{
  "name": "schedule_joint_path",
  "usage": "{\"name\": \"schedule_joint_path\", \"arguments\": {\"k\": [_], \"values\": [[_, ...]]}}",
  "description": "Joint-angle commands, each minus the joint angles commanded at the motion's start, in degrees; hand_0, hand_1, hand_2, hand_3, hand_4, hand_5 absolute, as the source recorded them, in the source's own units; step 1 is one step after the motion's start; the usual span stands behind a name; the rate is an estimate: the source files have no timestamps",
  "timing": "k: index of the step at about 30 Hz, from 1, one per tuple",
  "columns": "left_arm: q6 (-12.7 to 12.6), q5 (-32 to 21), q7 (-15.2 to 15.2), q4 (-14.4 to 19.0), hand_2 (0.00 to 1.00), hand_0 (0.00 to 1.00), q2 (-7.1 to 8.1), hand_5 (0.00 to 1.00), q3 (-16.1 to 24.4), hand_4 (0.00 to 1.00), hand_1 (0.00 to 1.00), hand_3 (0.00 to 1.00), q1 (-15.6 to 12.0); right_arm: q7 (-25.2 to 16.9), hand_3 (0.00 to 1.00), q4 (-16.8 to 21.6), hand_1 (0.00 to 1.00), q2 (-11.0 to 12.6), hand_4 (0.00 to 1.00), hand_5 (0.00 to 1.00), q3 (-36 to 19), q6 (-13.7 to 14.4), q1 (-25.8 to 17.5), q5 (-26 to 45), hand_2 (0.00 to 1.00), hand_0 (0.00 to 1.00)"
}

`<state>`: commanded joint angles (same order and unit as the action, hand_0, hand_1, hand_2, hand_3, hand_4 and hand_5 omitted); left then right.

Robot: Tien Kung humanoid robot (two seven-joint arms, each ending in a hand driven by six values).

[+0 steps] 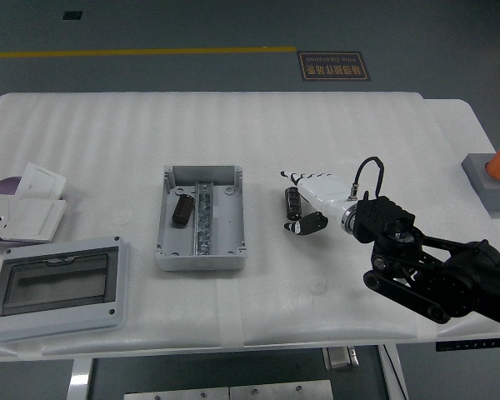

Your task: Pick up the battery,place it into the box

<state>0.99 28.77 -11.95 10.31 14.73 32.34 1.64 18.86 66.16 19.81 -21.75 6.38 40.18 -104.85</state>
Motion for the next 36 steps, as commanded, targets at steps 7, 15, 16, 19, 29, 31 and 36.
{"name": "schedule_joint_path", "arguments": {"k": [7, 15, 16, 19, 29, 31, 36], "values": [[-0.05, -0.18, 0.32, 0.0, 0.5, 0.574, -0.06, 0.156, -0.21, 0.669, 0.617, 0.524, 0.12, -0.18, 0.998, -1.39, 0.86, 0.14, 0.861, 0.363, 0.74, 0.88, 0.42, 0.29, 0.858, 0.863], [-0.13, -0.26, 0.51, 0.0, 0.5, 0.575, -0.06, 0.158, -0.33, 0.666, 0.617, 0.526, 0.11, -1.17, 0.752, -2.58, 0.694, -0.17, 0.737, 0.291, 2.03, 2.77, 0.36, 1.6, 0.662, 0.773], [-0.12, -0.28, 0.52, 0.0, 0.5, 0.575, -0.07, 0.158, -0.37, 0.666, 0.617, 0.526, 0.1, -1.33, 0.752, -2.63, 0.694, -0.19, 0.737, 0.291, 2.15, 3.09, 0.34, 1.85, 0.662, 0.773], [-0.12, -0.36, 0.56, 0.0, 0.5, 0.575, -0.07, 0.158, -0.47, 0.666, 0.617, 0.526, 0.08, -1.77, 0.752, -2.69, 0.694, -0.21, 0.737, 0.291, 2.52, 3.92, 0.27, 2.45, 0.662, 0.773], [-0.22, 0.05, 0.63, 0.0, 0.502, 0.575, 0.01, 0.164, -0.12, 0.665, 0.62, 0.528, 0.2, -2.87, 0.667, -2.26, 0.635, -0.02, 0.595, 0.243, 2.99, 6.43, -0.05, 2.61, 0.557, 0.71], [-0.26, 0.07, 0.66, 0.0, 0.502, 0.575, 0.01, 0.164, -0.08, 0.665, 0.62, 0.528, 0.24, -3.05, 0.667, -1.88, 0.635, 0.12, 0.595, 0.243, 2.75, 6.96, -0.13, 2.52, 0.557, 0.71], [-0.3, 0.04, 0.67, 0.0, 0.503, 0.574, -0.04, 0.168, -0.12, 0.667, 0.619, 0.528, 0.24, -3.07, 0.666, 1.73, 0.622, 0.92, 0.58, 0.246, 1.14, 8.11, -0.59, 1.87, 0.548, 0.699]]}}
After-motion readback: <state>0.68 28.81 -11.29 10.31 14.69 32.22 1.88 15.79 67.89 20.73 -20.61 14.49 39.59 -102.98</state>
